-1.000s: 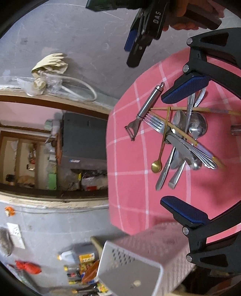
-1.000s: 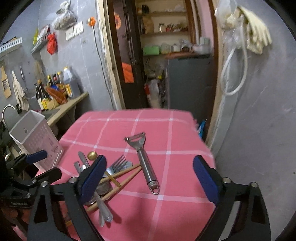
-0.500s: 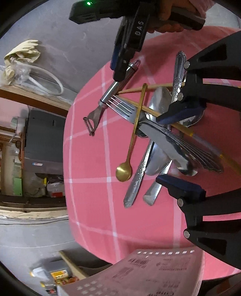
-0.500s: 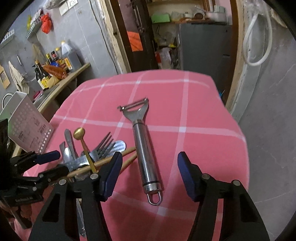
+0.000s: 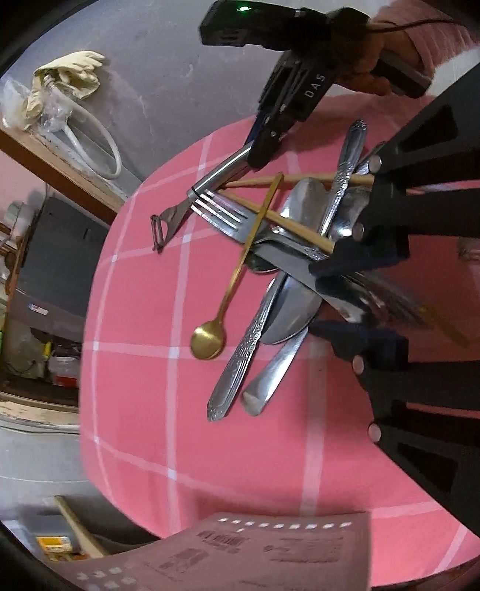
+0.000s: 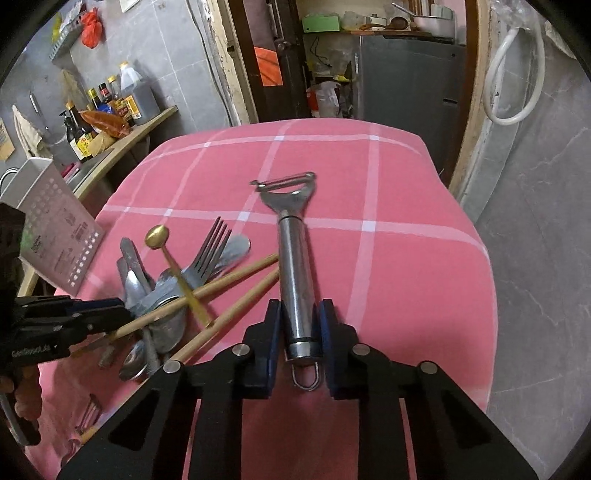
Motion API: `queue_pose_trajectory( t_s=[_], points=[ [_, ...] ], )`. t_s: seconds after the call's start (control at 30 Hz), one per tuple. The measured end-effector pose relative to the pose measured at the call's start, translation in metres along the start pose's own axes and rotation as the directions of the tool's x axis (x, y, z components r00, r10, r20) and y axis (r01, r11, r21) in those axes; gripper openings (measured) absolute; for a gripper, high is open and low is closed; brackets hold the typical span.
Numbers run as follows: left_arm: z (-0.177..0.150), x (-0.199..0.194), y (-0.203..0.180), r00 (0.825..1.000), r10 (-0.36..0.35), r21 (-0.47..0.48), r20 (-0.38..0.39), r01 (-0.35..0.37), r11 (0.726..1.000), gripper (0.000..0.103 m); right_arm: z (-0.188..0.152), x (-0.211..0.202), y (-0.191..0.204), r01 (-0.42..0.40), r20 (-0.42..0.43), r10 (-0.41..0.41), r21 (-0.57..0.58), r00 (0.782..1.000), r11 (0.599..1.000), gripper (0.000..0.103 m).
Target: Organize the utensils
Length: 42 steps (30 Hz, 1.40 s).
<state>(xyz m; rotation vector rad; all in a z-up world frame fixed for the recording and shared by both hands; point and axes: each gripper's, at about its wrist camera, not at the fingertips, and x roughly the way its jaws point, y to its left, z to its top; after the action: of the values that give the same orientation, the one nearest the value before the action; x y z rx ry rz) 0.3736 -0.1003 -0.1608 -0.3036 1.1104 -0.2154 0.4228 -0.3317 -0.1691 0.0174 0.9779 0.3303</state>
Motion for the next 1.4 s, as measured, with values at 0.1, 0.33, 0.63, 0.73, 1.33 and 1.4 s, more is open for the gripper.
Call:
queue_pose_trajectory(
  t_s=[0.1, 0.33, 0.63, 0.73, 1.33, 1.4],
  points=[
    [-0.002, -0.003, -0.002, 1.0, -0.021, -0.025, -0.013, 0.021, 0.999, 0.009, -0.011, -0.015, 0.002, -0.001, -0.003, 0.001, 0.025, 1.0, 1.0, 0.017],
    [-0.016, -0.011, -0.009, 0.994, -0.093, -0.063, -0.051, 0.09, 0.994, 0.005, -0.048, -0.044, 0.001, -0.014, -0.035, 0.018, 0.104, 0.999, 0.994, 0.016],
    [-0.031, -0.011, -0.006, 0.986, -0.147, -0.094, -0.077, 0.14, 0.986, 0.004, -0.065, -0.047, 0.002, -0.047, -0.049, 0.053, 0.124, 0.997, 0.991, 0.018],
    [-0.025, -0.009, 0.001, 0.984, -0.162, -0.141, -0.07, 0.152, 0.978, 0.004, -0.057, -0.049, -0.002, -0.058, -0.033, 0.062, 0.119, 0.998, 0.991, 0.031],
    [0.025, 0.028, -0.006, 0.959, -0.207, -0.152, -0.195, 0.179, 0.972, 0.008, 0.021, 0.017, 0.005, -0.001, -0.195, 0.005, 0.021, 0.981, 1.0, 0.029],
    [0.028, 0.029, -0.009, 0.957, -0.196, -0.138, -0.213, 0.169, 0.976, 0.009, 0.022, 0.018, 0.009, 0.018, -0.202, -0.017, 0.005, 0.979, 1.0, 0.029]
  ],
)
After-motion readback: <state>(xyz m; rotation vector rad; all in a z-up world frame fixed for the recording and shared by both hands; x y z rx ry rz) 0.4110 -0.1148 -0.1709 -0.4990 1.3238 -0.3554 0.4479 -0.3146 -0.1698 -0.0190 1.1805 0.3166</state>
